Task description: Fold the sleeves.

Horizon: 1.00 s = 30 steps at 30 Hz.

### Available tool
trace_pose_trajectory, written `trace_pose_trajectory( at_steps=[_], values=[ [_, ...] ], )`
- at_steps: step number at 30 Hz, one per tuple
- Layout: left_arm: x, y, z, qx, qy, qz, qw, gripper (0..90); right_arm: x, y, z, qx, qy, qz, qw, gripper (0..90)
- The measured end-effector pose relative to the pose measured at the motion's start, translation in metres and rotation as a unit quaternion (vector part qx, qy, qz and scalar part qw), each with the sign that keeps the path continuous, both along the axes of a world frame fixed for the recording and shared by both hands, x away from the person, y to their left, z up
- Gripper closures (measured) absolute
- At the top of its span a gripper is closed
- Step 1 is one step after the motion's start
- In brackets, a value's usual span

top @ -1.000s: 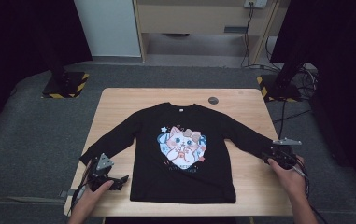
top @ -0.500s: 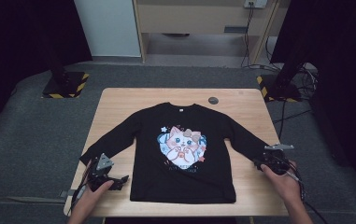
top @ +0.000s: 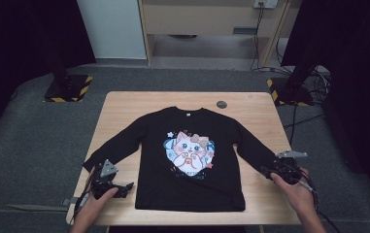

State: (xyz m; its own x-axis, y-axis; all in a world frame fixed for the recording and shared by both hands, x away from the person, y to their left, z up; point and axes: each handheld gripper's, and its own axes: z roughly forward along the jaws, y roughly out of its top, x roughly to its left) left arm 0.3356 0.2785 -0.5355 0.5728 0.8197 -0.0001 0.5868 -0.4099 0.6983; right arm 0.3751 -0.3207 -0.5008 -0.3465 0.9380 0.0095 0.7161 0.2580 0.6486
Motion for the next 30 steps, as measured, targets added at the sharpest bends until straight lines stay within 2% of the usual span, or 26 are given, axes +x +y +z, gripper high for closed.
trace_pose_trajectory(
  at_steps=[5,10,18,22,26,28,29,30],
  values=[
    [0.000,0.000,0.000,0.000,0.000,0.000,1.0000,0.0,0.008,-0.023,0.009,-0.002,-0.005,-0.037,0.9993,34.0],
    [0.000,0.000,0.000,-0.001,0.000,0.000,1.0000,0.0,0.014,-0.041,0.006,-0.003,0.000,-0.073,0.9973,27.5],
    [0.000,0.000,0.000,-0.001,0.000,0.001,1.0000,0.0,0.007,-0.053,-0.009,0.002,0.018,-0.081,0.9965,33.6],
    [0.000,0.000,0.000,-0.001,0.000,0.001,1.0000,0.0,0.004,-0.052,-0.014,0.011,0.027,-0.079,0.9964,32.9],
    [0.000,0.000,0.000,0.000,0.000,0.000,1.0000,0.0,0.004,-0.050,-0.017,0.009,0.029,-0.076,0.9966,33.8],
    [0.000,0.000,0.000,0.000,0.000,0.000,1.0000,0.0,0.004,-0.050,-0.016,0.010,0.027,-0.066,0.9974,42.5],
    [0.000,0.000,0.000,0.000,0.000,0.000,1.0000,0.0,0.004,-0.050,-0.016,0.010,0.027,-0.066,0.9974,42.5],
    [0.000,0.000,0.000,-0.001,0.000,0.000,1.0000,0.0,0.003,-0.049,-0.016,0.013,0.025,-0.061,0.9977,46.5]
  ],
)
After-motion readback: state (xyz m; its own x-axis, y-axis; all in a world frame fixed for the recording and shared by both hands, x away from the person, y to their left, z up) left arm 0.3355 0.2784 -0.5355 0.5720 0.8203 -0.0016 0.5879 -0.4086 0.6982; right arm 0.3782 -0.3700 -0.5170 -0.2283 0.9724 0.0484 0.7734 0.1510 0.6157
